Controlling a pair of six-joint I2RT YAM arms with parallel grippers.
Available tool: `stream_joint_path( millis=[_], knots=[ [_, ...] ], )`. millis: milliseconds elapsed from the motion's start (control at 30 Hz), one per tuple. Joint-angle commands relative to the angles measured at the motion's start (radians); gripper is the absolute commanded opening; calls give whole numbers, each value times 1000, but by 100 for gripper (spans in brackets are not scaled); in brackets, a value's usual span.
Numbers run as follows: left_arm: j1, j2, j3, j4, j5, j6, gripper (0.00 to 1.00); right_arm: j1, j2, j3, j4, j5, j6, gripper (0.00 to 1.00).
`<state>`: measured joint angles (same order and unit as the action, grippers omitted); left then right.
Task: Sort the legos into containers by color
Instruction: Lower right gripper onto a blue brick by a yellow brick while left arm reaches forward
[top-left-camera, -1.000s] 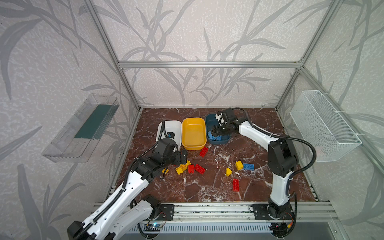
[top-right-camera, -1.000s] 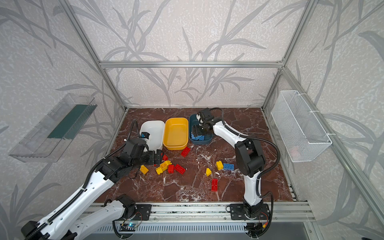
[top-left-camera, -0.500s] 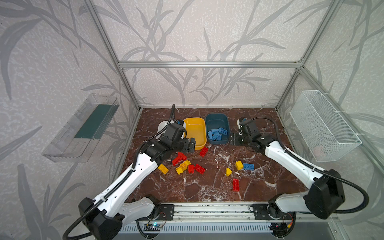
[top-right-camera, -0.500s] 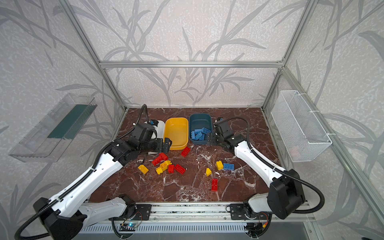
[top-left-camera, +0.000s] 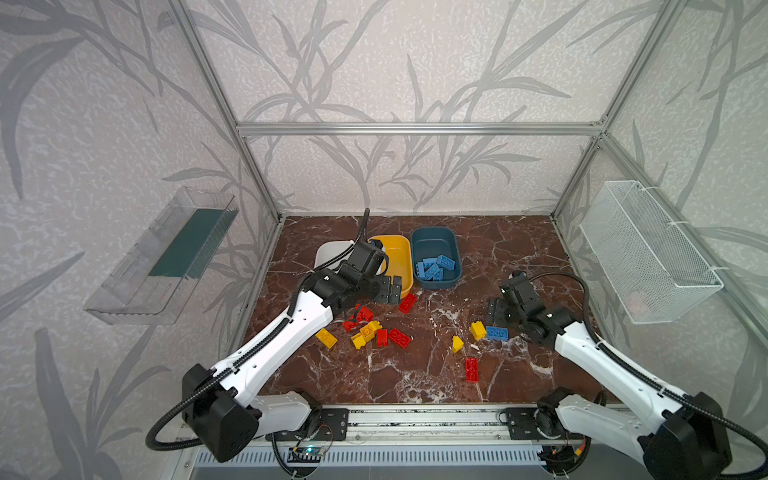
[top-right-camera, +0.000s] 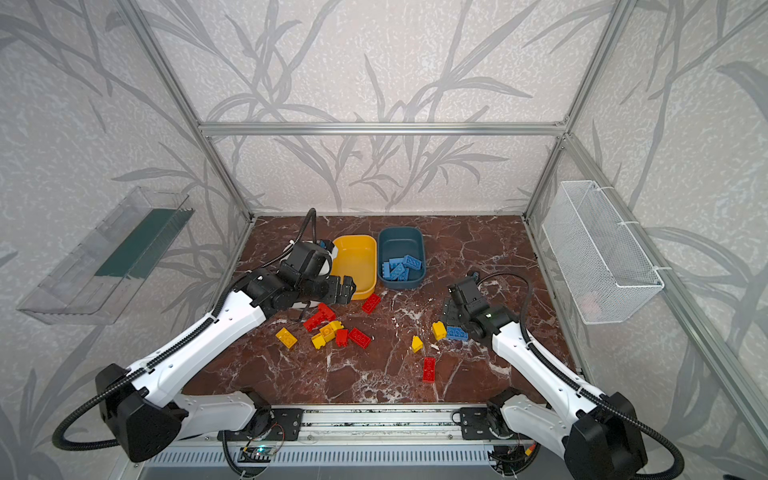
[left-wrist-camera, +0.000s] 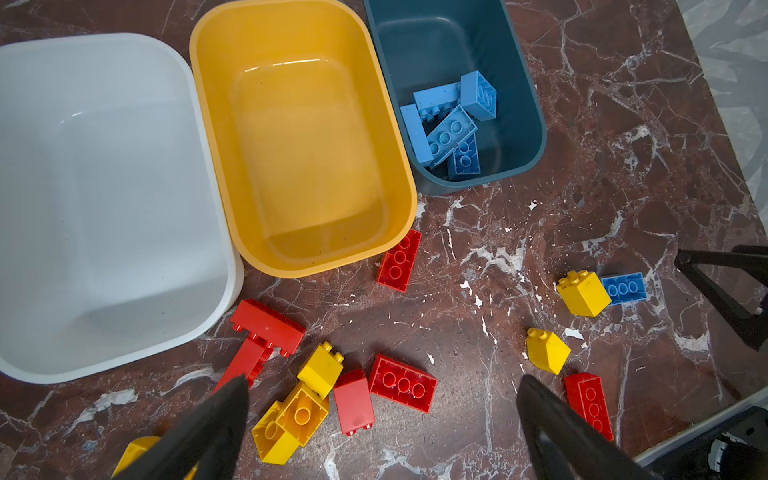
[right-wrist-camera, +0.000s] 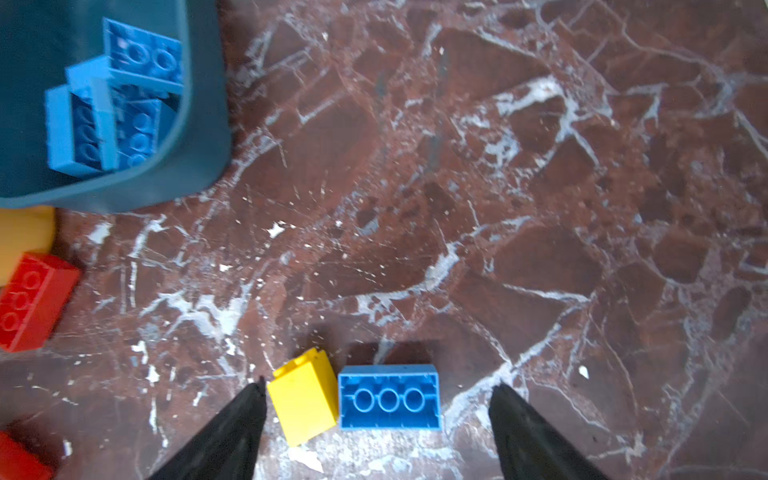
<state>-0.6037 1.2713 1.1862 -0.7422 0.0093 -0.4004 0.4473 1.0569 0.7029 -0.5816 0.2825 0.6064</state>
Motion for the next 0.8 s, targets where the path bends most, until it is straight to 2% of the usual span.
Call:
stream_joint_path(
  millis=[0, 133, 367, 767],
  knots=[
    [-6, -19, -29, 0, 10, -6, 99, -27, -38, -45, -15, 26, 26, 77],
    [-9, -29, -44, -3, 6, -1, 99, -30, -24, -82, 25, 37, 10, 73],
    [-12, -54, -50, -7, -9, 8, 99, -30, 66, -71, 64, -26, -54, 88],
    [-13, -72, -57, -10, -20, 18, 99, -29, 191, -77, 108, -96, -80, 94]
  ],
)
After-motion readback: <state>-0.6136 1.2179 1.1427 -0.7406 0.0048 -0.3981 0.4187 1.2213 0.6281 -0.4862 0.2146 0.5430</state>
